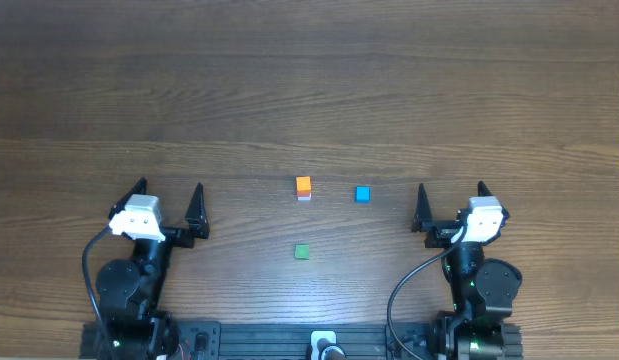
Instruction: Stack Cubes
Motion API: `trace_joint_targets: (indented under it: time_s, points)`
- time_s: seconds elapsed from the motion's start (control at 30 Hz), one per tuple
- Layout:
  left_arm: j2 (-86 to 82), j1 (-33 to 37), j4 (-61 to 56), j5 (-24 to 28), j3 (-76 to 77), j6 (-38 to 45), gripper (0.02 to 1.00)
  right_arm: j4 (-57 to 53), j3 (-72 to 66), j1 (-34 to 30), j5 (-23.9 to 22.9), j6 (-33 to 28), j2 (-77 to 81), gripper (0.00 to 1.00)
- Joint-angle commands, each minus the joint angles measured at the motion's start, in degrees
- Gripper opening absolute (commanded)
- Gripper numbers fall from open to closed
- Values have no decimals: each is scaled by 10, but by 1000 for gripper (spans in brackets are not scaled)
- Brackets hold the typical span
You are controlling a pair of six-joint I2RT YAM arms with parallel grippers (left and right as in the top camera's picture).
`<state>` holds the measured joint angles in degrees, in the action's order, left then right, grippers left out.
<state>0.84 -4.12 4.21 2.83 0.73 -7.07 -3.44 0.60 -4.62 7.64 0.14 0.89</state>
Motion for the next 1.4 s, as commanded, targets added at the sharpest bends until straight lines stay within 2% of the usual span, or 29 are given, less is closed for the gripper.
trace_joint_targets:
  time_s: [0.03, 0.37, 0.43, 0.57, 0.77, 1.07, 1.27, 1.4]
  points:
    - [-5, -3, -1, 6, -4, 9, 998, -2, -3, 1, 4, 0, -6, 991]
    - [-5, -3, -1, 6, -4, 9, 998, -2, -3, 1, 4, 0, -6, 993]
    - [-5, -3, -1, 6, -4, 9, 998, 0, -3, 1, 13, 34, -6, 991]
    - [-5, -3, -1, 6, -4, 9, 1000, -2, -3, 1, 29, 148, 0, 993]
    - [-5, -3, -1, 6, -4, 9, 1000, -26, 11, 4, 85, 192, 39, 991]
    - [-5, -3, -1, 6, -4, 9, 1000, -273, 213, 6, 99, 206, 216, 993]
    - [-5, -3, -1, 6, -4, 9, 1000, -457, 389, 7, 99, 182, 345, 993]
    - [-5, -3, -1, 6, -4, 9, 1000, -558, 478, 35, 99, 165, 415, 991]
